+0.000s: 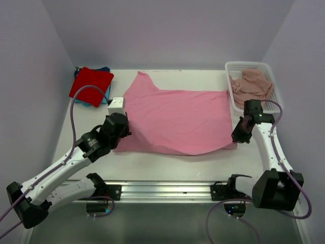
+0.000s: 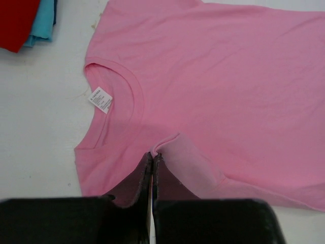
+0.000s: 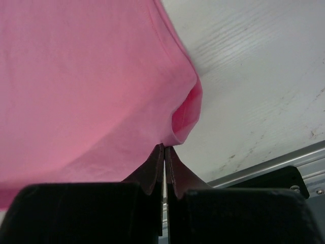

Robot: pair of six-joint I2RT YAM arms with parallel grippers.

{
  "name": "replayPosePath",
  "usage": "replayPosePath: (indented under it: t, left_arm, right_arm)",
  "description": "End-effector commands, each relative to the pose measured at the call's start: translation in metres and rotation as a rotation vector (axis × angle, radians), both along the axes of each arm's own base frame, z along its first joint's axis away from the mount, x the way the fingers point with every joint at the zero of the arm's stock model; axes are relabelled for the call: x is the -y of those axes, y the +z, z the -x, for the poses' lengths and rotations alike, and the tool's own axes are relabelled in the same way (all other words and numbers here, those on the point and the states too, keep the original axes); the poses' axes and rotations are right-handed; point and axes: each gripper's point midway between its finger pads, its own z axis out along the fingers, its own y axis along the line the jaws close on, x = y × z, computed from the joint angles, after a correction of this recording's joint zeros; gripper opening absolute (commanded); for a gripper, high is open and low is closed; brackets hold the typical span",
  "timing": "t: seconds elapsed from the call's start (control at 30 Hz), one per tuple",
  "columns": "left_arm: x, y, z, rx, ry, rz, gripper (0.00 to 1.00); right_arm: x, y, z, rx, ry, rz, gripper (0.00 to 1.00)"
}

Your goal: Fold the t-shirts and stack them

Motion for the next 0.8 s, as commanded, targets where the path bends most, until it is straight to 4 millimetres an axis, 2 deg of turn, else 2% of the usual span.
replayPosePath:
  t: [0.0,0.07,0.17,0.3,0.5,0.67,0.77]
  left_arm:
    - [-0.006,0.006,-0.025,0.097,0.053,-0.018,0.0]
    - [-0.01,0.001,-0.029,0.101,0.068,-0.019,0.0]
    - [-0.027,-0.019,-0.037,0.087,0.109,-0.028,0.0]
    - [-0.038,-0.027,-0.046,0.088,0.14,-0.017,0.0]
    - [-0.04,-0.015,-0.06,0.134,0.147,0.008,0.0]
    - [-0.035,0.002,-0.068,0.187,0.131,0.032,0.0]
    - [-0.031,0.003,-0.075,0.19,0.115,0.016,0.0]
  right_arm:
    - [0.013,0.003,-0.031,0.065,-0.039,0.073,0.0]
    - [0.016,-0.007,-0.037,0.045,-0.041,0.088,0.0]
    - [0.02,-0.024,-0.048,0.018,-0.045,0.102,0.0]
    - [0.025,-0.038,-0.062,0.007,-0.058,0.118,0.0]
    - [0.027,-0.047,-0.076,0.018,-0.069,0.122,0.0]
    - [0.027,-0.045,-0.085,0.042,-0.06,0.118,0.0]
    - [0.027,-0.043,-0.09,0.049,-0.054,0.116,0.0]
